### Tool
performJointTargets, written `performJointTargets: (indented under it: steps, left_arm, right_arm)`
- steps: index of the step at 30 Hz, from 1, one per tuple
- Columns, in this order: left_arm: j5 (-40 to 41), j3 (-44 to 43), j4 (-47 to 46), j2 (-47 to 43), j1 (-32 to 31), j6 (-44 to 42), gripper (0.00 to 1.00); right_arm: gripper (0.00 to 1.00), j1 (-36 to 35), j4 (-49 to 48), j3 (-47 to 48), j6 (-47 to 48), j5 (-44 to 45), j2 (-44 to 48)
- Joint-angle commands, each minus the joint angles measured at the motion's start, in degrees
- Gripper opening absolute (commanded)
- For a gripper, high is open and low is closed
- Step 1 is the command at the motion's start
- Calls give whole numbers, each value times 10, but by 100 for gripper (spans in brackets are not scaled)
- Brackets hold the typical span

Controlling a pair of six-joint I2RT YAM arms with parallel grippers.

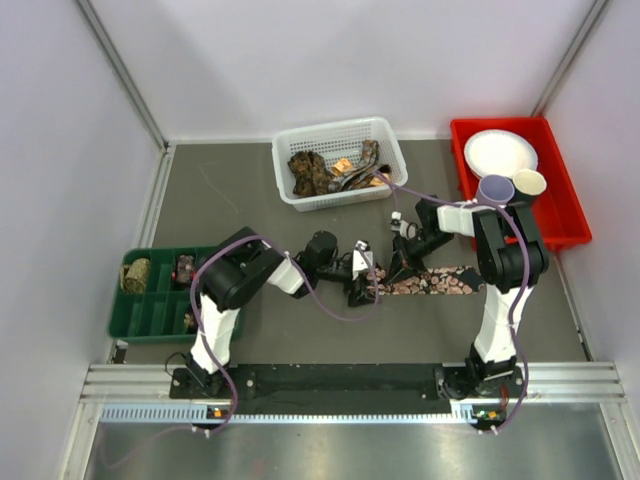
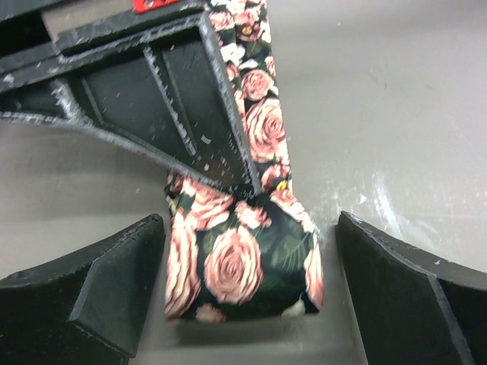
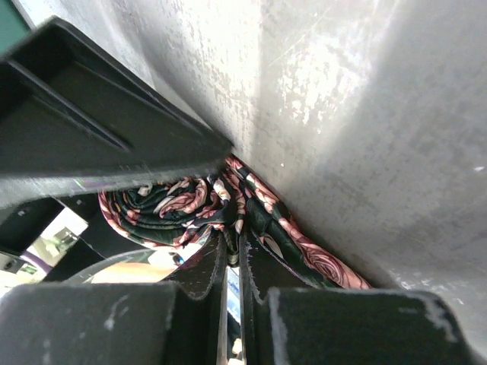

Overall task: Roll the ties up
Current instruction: Roll the tie at the center of the board.

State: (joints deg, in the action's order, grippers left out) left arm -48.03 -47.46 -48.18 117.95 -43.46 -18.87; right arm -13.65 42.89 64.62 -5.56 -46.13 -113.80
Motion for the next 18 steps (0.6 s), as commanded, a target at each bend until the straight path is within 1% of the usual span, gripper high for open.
performJointTargets:
  steps: [1,3,4,6,7,9,10,12,14,15,17,18]
  left_arm:
    - [-10,-3,-19,30,-12,9,99]
    - [-6,-15,5,29,-11,20,99]
    - [11,-30,45,27,-9,33,99]
    - [11,-45,106,9,-3,54,99]
    - [7,-67,188,-5,1,50,99]
    - [-3,-86,268,-24,7,31,99]
    - [-12,-78,281,-41,14,24,99]
    - [35,-62,276,-62,17,39,99]
    - [39,-50,312,-94,25,6,99]
    - [40,-44,315,-106,27,-7,99]
    - [23,-25,322,-155,43,-69,99]
    - [-21,-19,328,-172,53,-92,99]
  right_arm:
    - [0,-9,-28,-5,36,139,-41]
    - [0,-9,-26,-5,40,140,-41]
    - [0,-9,-25,-5,41,140,-42]
    - [0,-9,-24,-6,44,140,-41]
    - [0,-9,-25,-7,45,140,-41]
    - [0,-8,-25,-8,46,140,-42]
    - [0,-9,-25,-9,46,140,-40]
    - [0,-9,-30,-12,47,140,-41]
    - [0,-9,-33,-14,46,140,-40]
    - [0,-9,-33,-16,46,140,-39]
    - [0,-9,-32,-15,48,141,-38]
    - [0,-9,-33,-16,49,141,-37]
